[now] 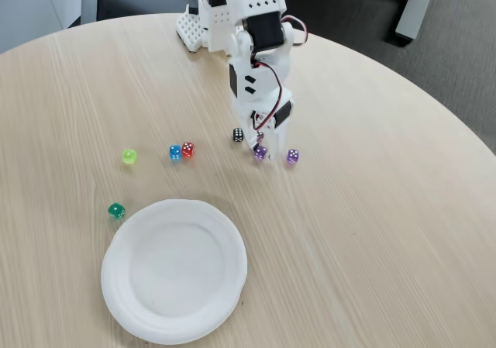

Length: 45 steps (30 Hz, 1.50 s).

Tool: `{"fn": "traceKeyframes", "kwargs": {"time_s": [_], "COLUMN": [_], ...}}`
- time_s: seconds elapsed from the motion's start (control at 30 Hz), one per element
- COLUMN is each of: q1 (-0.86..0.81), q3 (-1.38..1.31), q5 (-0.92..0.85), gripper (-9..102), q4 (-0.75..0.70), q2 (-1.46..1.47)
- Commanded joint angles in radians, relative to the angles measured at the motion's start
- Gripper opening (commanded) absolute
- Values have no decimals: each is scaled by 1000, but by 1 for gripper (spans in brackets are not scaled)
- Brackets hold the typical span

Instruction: Pick a purple dice and put it in the plate.

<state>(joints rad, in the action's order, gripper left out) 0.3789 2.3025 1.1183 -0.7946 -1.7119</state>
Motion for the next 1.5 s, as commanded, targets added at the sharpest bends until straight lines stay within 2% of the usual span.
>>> {"fn": "traceKeyframes", "kwargs": {"time_s": [0.0,0.07,0.2,0.33,0.5,0.8,1.07,1.47], "q1": [9,6,-3,-8,-2,-8,-14,-118], "q3": [-6,-8,-5,-2,-11,-124,-282,-552], "q5": [12,11,5,121,158,183,126,38], "gripper": [5,0,0,0,0,0,0,0], "q4": [-8,-6,-6,-6,-9,-9,-14,-169], "q2": [0,0,0,-14,-25,-235,-272,-272]}}
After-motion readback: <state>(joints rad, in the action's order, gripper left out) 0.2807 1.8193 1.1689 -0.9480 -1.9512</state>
